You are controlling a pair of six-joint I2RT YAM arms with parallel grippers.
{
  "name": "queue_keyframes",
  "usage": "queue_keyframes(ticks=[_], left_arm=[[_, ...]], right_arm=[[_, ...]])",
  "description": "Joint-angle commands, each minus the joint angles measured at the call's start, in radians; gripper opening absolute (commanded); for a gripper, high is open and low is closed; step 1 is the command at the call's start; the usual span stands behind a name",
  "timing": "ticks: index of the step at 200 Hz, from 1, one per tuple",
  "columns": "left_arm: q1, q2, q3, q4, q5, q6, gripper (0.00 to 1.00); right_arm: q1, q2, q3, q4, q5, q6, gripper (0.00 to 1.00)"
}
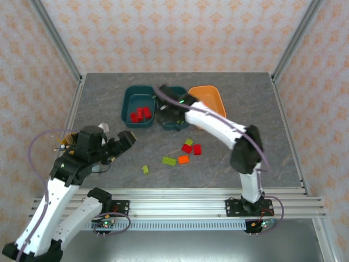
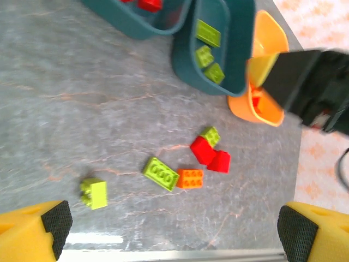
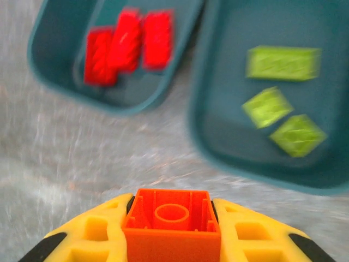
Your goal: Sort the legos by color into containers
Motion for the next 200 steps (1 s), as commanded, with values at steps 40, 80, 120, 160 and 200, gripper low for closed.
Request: queue_keyframes(ticks=[40, 80, 120, 160, 200], left_arm=[[-0.237, 0.370, 0.213, 0.245, -0.090, 0.118, 0.99], [-0.304, 0.579, 0.327, 0.332, -0.099, 0.123, 1.00], [-0.312, 0.698, 0.393, 0.368, -0.099, 0.127, 1.00], [-0.313, 0.741, 0.422, 0.372, -0.108, 0.131, 1.00], [-0.315, 0.736, 0.419, 0.338, -0.122, 0.140, 1.00]], right_arm=[[-0.347, -0.058, -0.119, -0.004, -0.001, 0.130, 0.26], [-0.447, 0.129, 0.058, -0.044, 0.066, 0.178, 0.26], [-0.485, 0.323, 0.258, -0.084, 0.114, 0.226, 0.26], [-0.506, 0.484, 0.415, -0.149, 0.116, 0.266, 0.28], [-0.507, 0.563, 0.487, -0.199, 0.089, 0.282, 0.40]])
